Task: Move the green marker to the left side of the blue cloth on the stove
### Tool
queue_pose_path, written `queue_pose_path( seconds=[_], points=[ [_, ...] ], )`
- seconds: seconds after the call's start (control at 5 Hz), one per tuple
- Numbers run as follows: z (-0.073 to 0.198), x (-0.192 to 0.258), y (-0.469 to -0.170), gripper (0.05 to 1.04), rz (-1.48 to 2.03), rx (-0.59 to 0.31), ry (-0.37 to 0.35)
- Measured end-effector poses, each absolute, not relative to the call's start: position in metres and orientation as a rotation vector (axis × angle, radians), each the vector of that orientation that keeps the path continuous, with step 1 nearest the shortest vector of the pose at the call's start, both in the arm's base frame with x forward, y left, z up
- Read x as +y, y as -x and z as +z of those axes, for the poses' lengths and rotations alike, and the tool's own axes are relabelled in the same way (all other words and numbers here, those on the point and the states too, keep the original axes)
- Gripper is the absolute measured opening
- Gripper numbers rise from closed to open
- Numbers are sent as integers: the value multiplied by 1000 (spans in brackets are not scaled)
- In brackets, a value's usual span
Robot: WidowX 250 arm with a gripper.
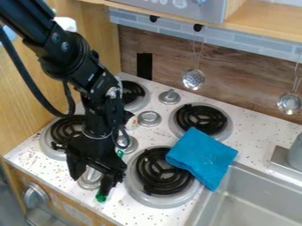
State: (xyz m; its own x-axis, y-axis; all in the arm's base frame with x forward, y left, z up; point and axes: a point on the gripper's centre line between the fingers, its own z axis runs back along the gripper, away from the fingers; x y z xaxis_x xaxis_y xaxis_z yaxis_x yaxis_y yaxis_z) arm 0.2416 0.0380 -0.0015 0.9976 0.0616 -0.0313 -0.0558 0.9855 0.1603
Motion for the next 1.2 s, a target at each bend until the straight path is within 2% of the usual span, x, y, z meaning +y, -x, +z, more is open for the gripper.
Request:
queue_pose_path(
  seconds=[0.2,0.4,0.6,1.2],
  points=[
    [-8,32,-241,1001,35,-16,-103],
    [-4,38,-239,1001,61,-124,-50],
    [-7,37,-242,1001,66,-175,-45],
    [-41,40,-250,1001,131,-117,-47]
  ],
)
